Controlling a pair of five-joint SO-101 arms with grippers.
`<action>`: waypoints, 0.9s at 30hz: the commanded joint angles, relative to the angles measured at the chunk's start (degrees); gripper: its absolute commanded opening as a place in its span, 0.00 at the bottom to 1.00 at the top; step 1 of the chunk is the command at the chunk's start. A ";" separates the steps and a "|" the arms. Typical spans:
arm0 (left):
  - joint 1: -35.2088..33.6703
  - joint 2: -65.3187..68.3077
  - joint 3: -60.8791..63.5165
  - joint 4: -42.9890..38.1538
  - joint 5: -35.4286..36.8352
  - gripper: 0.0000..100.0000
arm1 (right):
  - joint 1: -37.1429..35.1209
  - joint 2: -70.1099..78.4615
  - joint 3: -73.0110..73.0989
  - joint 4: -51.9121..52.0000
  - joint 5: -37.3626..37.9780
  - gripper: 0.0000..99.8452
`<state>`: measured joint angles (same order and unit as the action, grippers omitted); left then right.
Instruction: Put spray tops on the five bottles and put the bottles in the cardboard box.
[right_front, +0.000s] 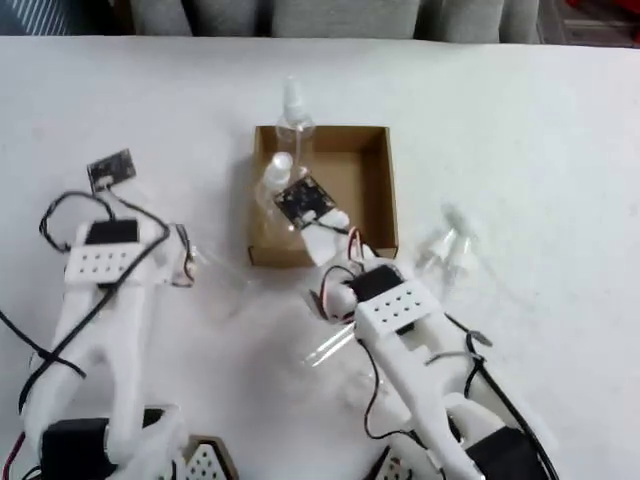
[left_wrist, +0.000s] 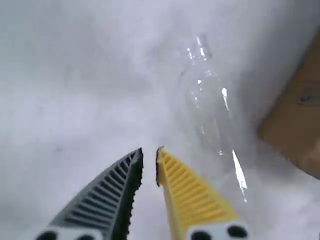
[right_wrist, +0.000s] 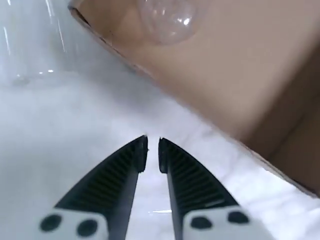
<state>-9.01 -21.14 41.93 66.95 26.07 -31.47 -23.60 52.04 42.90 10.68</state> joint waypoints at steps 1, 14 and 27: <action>4.26 0.13 -12.57 11.16 5.01 0.07 | 0.66 0.22 -2.81 -0.92 0.62 0.02; 5.93 0.57 -20.84 12.84 13.36 0.32 | 0.66 0.75 -2.81 -0.84 0.62 0.02; 5.67 19.12 -25.14 10.20 22.33 0.33 | 0.75 0.84 -2.81 -0.92 0.62 0.02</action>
<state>-3.82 -7.60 21.36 79.60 44.00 -31.47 -22.64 52.04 42.90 10.86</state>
